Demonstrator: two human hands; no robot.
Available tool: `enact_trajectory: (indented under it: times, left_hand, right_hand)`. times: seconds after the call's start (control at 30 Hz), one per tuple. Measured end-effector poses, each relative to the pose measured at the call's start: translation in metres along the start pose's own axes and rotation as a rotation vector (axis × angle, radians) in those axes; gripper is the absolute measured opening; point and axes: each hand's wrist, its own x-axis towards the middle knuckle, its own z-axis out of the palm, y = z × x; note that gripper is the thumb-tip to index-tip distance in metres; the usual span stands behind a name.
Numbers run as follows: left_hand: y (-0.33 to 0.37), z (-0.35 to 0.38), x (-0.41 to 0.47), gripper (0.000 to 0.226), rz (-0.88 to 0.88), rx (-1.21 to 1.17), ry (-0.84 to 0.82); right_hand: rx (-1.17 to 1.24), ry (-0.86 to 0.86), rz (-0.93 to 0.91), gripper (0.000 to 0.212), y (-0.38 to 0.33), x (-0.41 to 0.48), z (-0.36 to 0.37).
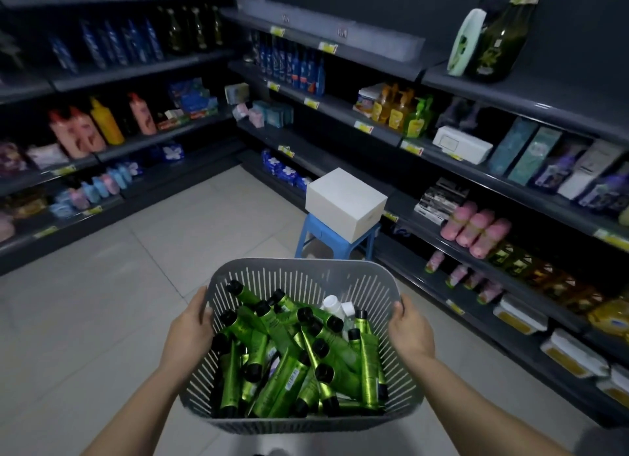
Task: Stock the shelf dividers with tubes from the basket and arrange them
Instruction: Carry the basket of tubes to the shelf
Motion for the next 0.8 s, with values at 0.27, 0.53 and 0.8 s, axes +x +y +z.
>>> enact_trajectory:
  times: [0.27, 0.53, 0.8]
  left_hand:
    - [0.054, 0.019, 0.144, 0.042, 0.021, -0.02, 0.009]
    - [0.103, 0.036, 0.303, 0.044, 0.088, -0.012, -0.075]
    - [0.156, 0.061, 0.44, 0.039, 0.164, 0.008, -0.129]
  right_hand:
    - [0.016, -0.013, 0.001, 0.036, -0.07, 0.13, 0.003]
    - [0.044, 0.054, 0.08, 0.03, -0.125, 0.25, 0.025]
    - [0.11, 0.091, 0.143, 0.028, -0.165, 0.357, 0.033]
